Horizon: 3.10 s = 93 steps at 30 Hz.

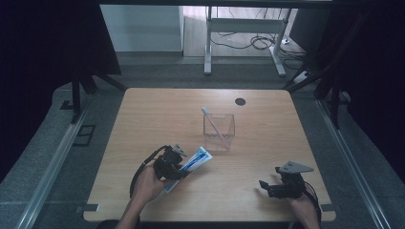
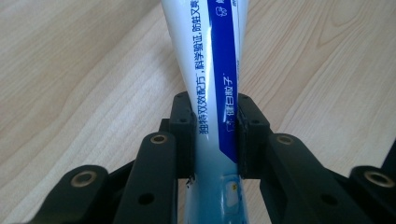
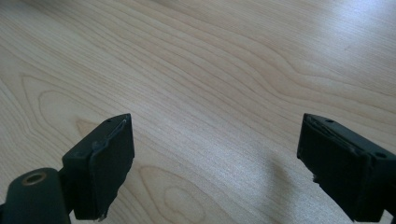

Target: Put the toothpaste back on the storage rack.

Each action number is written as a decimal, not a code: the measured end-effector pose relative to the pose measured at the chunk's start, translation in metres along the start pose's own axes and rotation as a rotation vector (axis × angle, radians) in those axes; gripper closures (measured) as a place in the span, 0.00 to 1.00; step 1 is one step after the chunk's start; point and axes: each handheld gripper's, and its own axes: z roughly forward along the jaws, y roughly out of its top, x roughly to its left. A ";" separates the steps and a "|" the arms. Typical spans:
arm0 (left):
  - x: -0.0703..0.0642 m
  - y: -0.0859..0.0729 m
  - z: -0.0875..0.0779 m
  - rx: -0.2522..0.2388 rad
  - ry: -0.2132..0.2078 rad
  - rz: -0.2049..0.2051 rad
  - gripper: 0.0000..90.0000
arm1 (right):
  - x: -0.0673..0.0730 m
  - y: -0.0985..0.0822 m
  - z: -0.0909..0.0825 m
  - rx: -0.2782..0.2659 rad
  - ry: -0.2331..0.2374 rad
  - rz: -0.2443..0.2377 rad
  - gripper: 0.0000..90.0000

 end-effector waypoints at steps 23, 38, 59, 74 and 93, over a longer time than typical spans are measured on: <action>0.001 0.016 -0.028 -0.104 -0.009 0.027 0.81 | 0.001 -0.001 0.003 0.013 0.026 0.004 0.06; 0.006 0.039 -0.045 -0.160 0.011 0.046 0.81 | 0.002 0.000 0.005 0.020 0.042 0.002 0.00; 0.017 0.074 -0.049 -0.254 0.044 0.045 0.81 | 0.002 0.000 0.004 0.025 0.030 -0.004 0.00; 0.022 0.101 -0.037 -0.336 0.054 0.042 0.81 | 0.002 0.000 0.004 0.021 0.031 -0.005 0.00; 0.023 0.133 -0.027 -0.392 0.063 0.055 0.81 | 0.002 0.000 0.004 0.018 0.031 -0.001 0.00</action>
